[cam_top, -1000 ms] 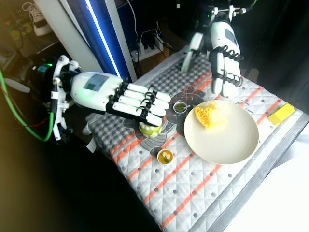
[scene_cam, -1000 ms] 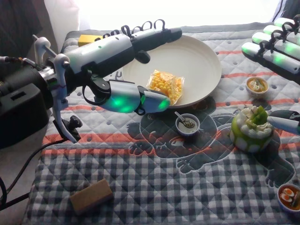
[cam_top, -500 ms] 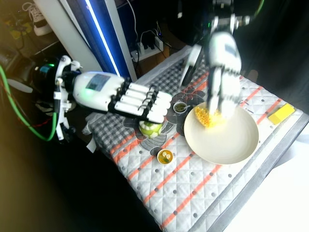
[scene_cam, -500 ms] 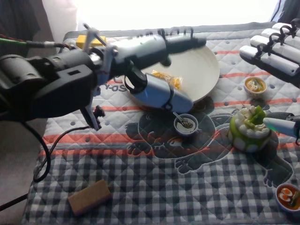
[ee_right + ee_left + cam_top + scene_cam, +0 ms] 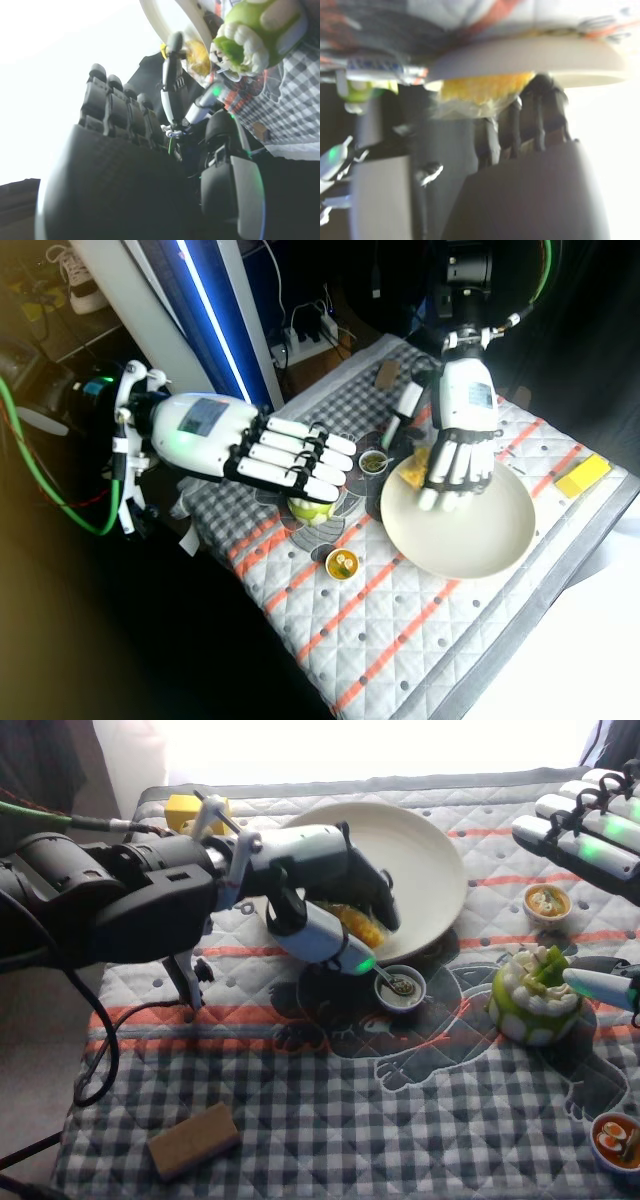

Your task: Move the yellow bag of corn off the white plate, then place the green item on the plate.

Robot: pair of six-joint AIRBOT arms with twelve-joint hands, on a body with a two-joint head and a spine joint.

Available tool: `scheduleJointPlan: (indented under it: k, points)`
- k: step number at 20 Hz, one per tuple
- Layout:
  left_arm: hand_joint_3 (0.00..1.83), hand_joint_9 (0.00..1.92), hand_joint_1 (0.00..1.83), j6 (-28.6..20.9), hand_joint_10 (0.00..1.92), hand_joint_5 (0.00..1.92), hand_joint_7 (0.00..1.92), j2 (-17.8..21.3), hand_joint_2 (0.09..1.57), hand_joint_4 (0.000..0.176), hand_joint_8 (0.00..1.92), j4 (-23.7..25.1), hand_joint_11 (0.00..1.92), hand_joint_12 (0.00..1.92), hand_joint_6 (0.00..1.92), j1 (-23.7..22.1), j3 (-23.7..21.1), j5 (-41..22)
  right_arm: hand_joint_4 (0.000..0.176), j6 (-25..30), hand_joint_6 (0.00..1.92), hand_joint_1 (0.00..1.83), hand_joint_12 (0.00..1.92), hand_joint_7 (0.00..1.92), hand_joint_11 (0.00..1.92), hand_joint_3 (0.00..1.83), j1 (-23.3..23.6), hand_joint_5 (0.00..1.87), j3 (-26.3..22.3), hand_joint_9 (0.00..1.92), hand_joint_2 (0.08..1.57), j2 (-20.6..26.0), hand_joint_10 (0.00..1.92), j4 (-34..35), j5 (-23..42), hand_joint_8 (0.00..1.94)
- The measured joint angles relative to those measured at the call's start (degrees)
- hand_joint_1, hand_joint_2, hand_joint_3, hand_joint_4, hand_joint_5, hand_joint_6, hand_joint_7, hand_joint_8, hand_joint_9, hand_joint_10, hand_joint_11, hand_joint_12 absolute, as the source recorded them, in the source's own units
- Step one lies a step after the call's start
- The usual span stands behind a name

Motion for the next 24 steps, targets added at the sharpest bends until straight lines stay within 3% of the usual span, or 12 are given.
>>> scheduleJointPlan:
  k: [2, 3, 6, 7, 8, 11, 15, 16, 17, 20, 22, 24]
  points:
    - [0.0, 0.27, 1.07, 0.0, 1.55, 0.64, 0.5, 0.0, 1.34, 0.0, 1.73, -0.1, 0.43, 1.88, 1.46, 0.0, 0.0, 0.0, 0.0, 0.2, 0.0, 0.39, 0.0, 0.0, 0.0, 0.01, -0.1, 0.0, 0.0, 0.0, 1.29, 0.0, 0.0, 0.0, -0.1, 0.0]
    - [0.0, 0.24, 0.95, 0.0, 1.43, 0.61, 0.3, 0.0, 1.33, 0.0, 1.35, -0.2, 0.34, 1.84, 1.53, 0.0, 0.3, -0.2, 0.0, 0.2, 0.0, 0.37, 0.0, 0.0, 0.0, 0.01, -0.1, 0.0, 0.0, 0.0, 1.3, 0.0, 0.0, 0.0, -0.1, 0.0]
    - [0.0, 0.26, 0.99, 0.1, 1.38, 0.66, 0.31, 2.1, 1.29, 0.0, 1.12, -1.2, 0.26, 1.8, 1.47, 0.0, -1.8, -1.7, 0.0, 0.4, 0.0, 0.37, 0.0, 0.0, 0.0, 0.01, -0.1, 0.0, 0.0, 0.0, 1.3, 0.0, 0.0, 0.0, -0.1, 0.0]
    - [0.0, 0.26, 1.05, 0.0, 1.54, 0.62, 0.45, 3.5, 1.35, 0.0, 1.55, -1.2, 0.3, 1.84, 1.6, -0.1, -3.2, -2.6, 0.0, 0.4, 0.0, 0.4, 0.0, 0.0, 0.0, 0.0, -0.1, 0.0, 0.0, 0.0, 1.3, 0.0, 0.0, 0.0, -0.1, 0.0]
    - [0.0, 0.23, 1.05, 0.1, 1.57, 0.6, 0.3, 5.8, 1.33, 0.0, 1.41, -1.6, 0.27, 1.83, 1.57, -0.2, -5.5, -4.8, 0.0, 0.5, 0.0, 0.38, 0.0, 0.0, 0.0, 0.0, -0.1, 0.0, 0.0, 0.0, 1.3, 0.0, 0.0, 0.0, -0.1, 0.0]
    - [0.01, 0.17, 1.03, 0.0, 1.89, 0.54, 0.4, 13.8, 1.41, 0.0, 1.87, -1.7, 0.39, 1.92, 1.66, 0.3, -13.1, -13.1, 0.0, 1.1, 0.0, 0.4, 0.0, 0.0, 0.0, 0.0, -0.1, 0.0, 0.0, 0.0, 1.3, 0.0, 0.0, -0.1, -0.1, 0.0]
    - [0.0, 0.19, 1.26, -5.1, 1.87, 0.28, 0.52, 21.7, 1.35, 0.0, 1.71, 3.8, 0.19, 1.92, 1.66, 6.6, -22.6, -22.8, 0.016, 1.9, 0.0, 0.34, 0.0, 0.0, 0.0, 0.01, -0.4, 0.0, 0.0, 0.0, 1.32, 0.0, 0.0, -0.1, 0.3, 0.0]
    - [0.0, 0.11, 1.34, -8.6, 1.91, 0.13, 0.14, 22.6, 1.27, 0.0, 1.72, 5.4, 0.26, 1.92, 1.69, 8.4, -23.6, -24.5, 0.048, 2.1, 0.0, 0.3, 0.0, 0.0, 0.0, 0.0, -0.4, 0.0, 0.0, 0.0, 1.31, 0.0, 0.0, 0.0, 0.2, 0.0]
    - [0.0, 0.16, 1.23, -11.3, 1.92, 0.03, 0.33, 23.1, 1.4, 0.0, 1.87, 6.3, 0.27, 1.92, 1.65, 10.2, -24.2, -25.7, 0.05, 2.2, 0.0, 0.27, 0.0, 0.0, 0.0, 0.0, -0.4, 0.0, 0.0, 0.0, 1.31, 0.0, 0.0, 0.0, 0.3, 0.0]
    - [0.0, 0.06, 1.12, -13.6, 1.46, 0.07, 0.09, 24.1, 1.27, 0.0, 1.2, 6.5, 0.13, 1.73, 1.26, 15.4, -26.1, -28.9, 0.056, 2.6, 0.0, 0.28, 0.0, 0.0, 0.0, 0.0, -0.4, 0.0, 0.0, 0.0, 1.31, 0.0, 0.0, 0.0, 0.3, 0.0]
    - [0.0, 0.13, 0.92, -13.6, 0.71, 0.23, 0.24, 23.5, 1.26, 0.0, 0.35, 6.6, 0.02, 1.53, 0.46, 16.4, -26.4, -28.5, 0.047, 2.8, 0.0, 0.31, 0.0, 0.0, 0.0, 0.0, -0.4, 0.0, 0.0, 0.0, 1.31, 0.0, 0.0, -0.2, 0.3, 0.0]
    - [0.0, 0.13, 0.82, -13.6, 0.25, 0.27, 0.23, 22.5, 1.29, 0.0, 0.03, 6.6, 0.0, 1.29, 0.05, 16.8, -26.3, -28.0, 0.04, 2.8, 0.0, 0.29, 0.01, 0.0, 0.01, 0.0, -0.4, 0.0, 0.0, 0.0, 1.32, 0.0, 0.0, -0.2, 0.3, 0.0]
